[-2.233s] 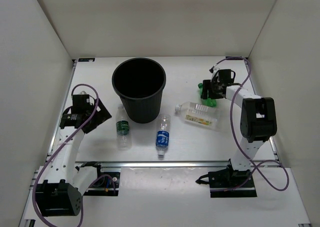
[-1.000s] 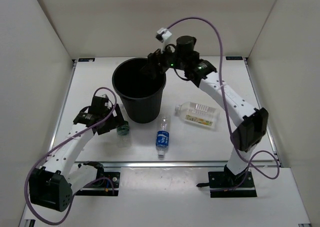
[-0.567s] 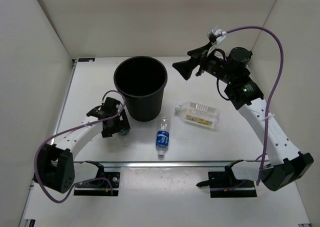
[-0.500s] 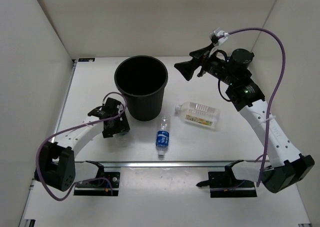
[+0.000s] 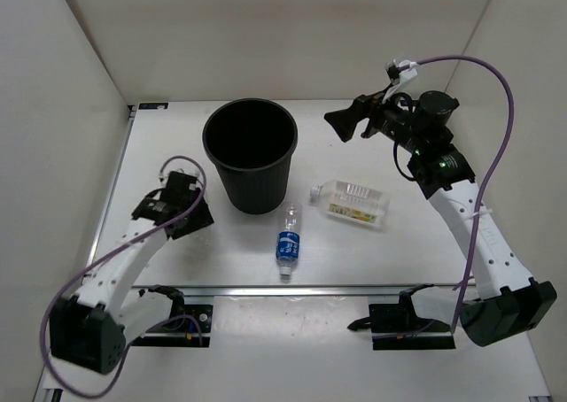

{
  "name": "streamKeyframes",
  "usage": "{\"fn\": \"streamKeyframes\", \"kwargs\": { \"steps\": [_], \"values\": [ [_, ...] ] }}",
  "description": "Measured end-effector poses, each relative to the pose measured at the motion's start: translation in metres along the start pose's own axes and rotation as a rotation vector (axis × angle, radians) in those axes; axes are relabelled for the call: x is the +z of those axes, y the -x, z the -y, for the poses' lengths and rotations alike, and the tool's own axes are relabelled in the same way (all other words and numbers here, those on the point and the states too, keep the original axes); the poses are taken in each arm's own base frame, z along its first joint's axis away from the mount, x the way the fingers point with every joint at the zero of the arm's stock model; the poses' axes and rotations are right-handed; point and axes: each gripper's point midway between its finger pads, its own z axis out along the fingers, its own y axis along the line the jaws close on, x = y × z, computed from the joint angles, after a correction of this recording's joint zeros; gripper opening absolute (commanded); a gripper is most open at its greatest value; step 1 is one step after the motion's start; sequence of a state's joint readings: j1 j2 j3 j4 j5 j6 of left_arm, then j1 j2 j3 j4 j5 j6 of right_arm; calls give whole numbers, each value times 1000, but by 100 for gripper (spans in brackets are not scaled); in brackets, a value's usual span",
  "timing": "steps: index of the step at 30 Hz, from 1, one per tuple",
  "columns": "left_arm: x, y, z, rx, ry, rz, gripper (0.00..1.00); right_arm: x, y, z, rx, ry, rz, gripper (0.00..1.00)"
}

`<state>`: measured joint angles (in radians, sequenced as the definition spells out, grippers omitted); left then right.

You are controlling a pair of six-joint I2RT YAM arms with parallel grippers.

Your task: Put the plastic bottles in the bin

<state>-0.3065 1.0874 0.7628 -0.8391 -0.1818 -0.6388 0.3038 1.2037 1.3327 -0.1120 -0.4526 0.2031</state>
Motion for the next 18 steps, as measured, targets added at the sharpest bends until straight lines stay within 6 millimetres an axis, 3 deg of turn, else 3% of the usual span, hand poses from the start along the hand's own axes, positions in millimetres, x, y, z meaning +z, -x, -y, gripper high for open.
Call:
{"fn": "streamKeyframes", "kwargs": {
  "steps": [3,7,11,13,15,18],
  "values": [
    [-55,52,-1,-82,-59,202,63,-5,-3,0,-10,-29,-18,99],
    [-157,134,15,-121,-164,514,68,-14,-22,1,-8,-96,-69,99],
    [-247,197,57,-69,-292,741,65,-26,-87,-2,3,-209,-240,98],
    [-271,223,81,-42,-347,810,63,-37,-133,-2,7,-255,-361,99],
    [-279,243,104,-17,-383,851,62,-52,-178,1,15,-294,-484,98],
    [-257,255,136,43,-402,837,65,-79,-221,18,66,-371,-606,98]
  ]
}}
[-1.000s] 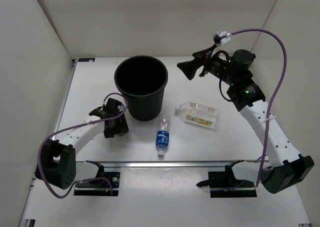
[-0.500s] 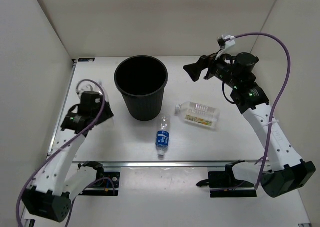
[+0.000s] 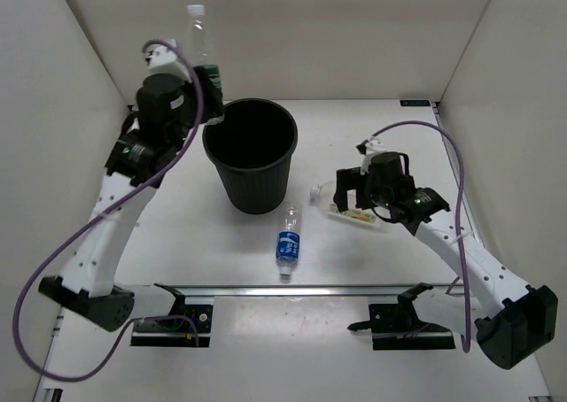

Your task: Put the plastic bottles in the bin

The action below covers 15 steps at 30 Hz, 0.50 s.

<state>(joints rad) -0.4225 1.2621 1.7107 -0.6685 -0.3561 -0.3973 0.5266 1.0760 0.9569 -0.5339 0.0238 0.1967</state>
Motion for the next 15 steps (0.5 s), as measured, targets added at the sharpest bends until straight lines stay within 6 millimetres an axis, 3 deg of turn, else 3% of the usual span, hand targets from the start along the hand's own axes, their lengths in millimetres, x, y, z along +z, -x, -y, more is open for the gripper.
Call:
{"fn": "streamKeyframes", "kwargs": {
  "steps": [2,5,8,11,15],
  "values": [
    [23,-25,13,33,-28,-54,67,-2,-11,19,70,-35,-16,98],
    [53,-68,26,87,-45,-158,99,-10,-11,33,150,-51,19,99],
    [69,-99,33,123,-47,-229,99,-12,-7,18,121,-20,34,99],
    [69,-103,38,140,-59,-240,99,-6,-15,-3,66,11,-5,99],
    [54,-77,44,123,-84,-180,99,5,-27,-18,36,38,-64,99]
  ]
}}
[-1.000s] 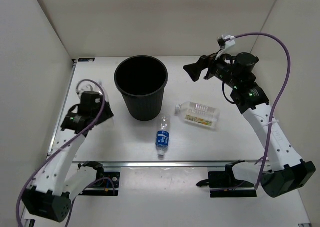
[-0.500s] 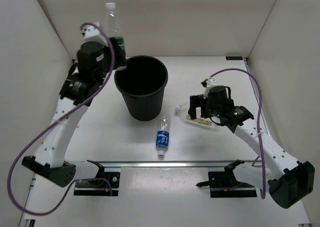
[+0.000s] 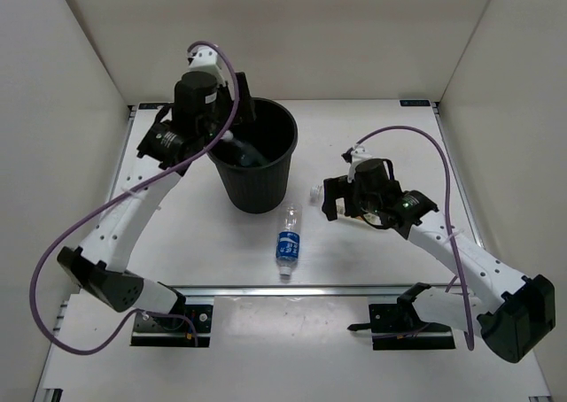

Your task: Put the plastic bottles in the bin

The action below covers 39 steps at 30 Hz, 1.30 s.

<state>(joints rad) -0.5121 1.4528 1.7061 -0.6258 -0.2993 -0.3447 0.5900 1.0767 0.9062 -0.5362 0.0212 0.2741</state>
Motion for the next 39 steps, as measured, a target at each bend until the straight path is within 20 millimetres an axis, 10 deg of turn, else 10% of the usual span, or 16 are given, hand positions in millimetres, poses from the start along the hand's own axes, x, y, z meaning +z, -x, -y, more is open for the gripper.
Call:
{"fn": "streamKeyframes", "kwargs": {
  "steps": [8,14,30,39],
  "values": [
    [-72,47,-20,-67,-27,142,98,8,17,43,-161,-42,3,99],
    [-112,30,-53,-105,11,144,99,30,14,87,-297,15,-68,99],
    [-100,13,-73,-93,90,75,99,89,-27,88,-533,291,-246,99],
    [-107,2,-102,-123,174,65,99,102,-32,76,-578,274,-222,62]
  ]
}}
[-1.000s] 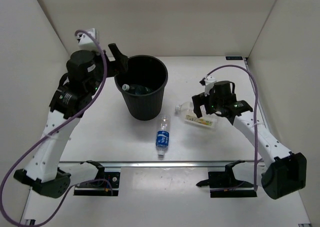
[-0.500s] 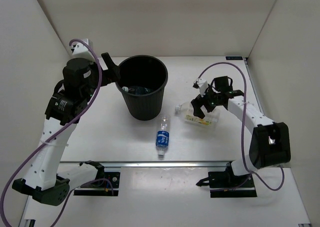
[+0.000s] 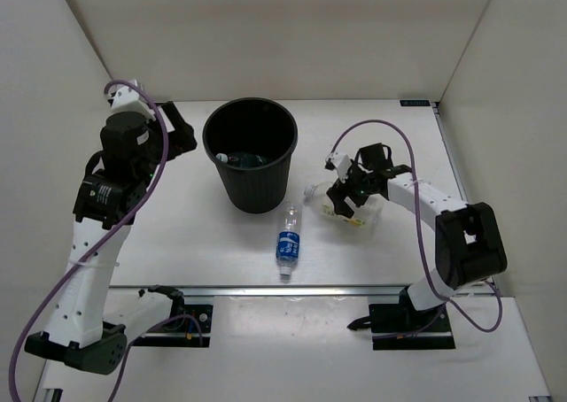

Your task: Put the plastic bottles in the bin

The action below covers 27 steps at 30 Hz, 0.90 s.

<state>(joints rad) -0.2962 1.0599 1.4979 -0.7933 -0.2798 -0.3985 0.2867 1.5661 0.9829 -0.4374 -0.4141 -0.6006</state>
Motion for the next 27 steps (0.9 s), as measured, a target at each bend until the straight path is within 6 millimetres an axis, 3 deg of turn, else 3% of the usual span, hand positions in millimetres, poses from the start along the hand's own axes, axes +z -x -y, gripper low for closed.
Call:
{"fn": "streamKeyframes", "kwargs": {
  "steps": [5,9,13,15,18,21,24,27],
  "values": [
    [-4,-16,-22,-23,59,-30,99,-10,9,-3,-20,-59,22,59],
    [0,-27,-29,-35,89,-67,98,-52,48,12,-38,-177,167,55],
    [0,-35,-34,-48,100,-82,99,-121,121,31,-83,-322,419,59],
    [-2,-33,-34,-51,98,-74,99,-160,168,33,-123,-378,565,59],
    [-6,-30,-34,-55,92,-60,99,-216,247,16,-185,-373,793,58],
    [-5,-33,-33,-61,83,-61,99,-261,325,-19,-273,-291,1028,57],
    [-2,-39,-33,-66,80,-74,98,-274,374,-56,-327,-162,1171,58],
    [0,-42,-32,-77,72,-85,99,-250,398,-79,-336,-33,1203,60]
  ]
}}
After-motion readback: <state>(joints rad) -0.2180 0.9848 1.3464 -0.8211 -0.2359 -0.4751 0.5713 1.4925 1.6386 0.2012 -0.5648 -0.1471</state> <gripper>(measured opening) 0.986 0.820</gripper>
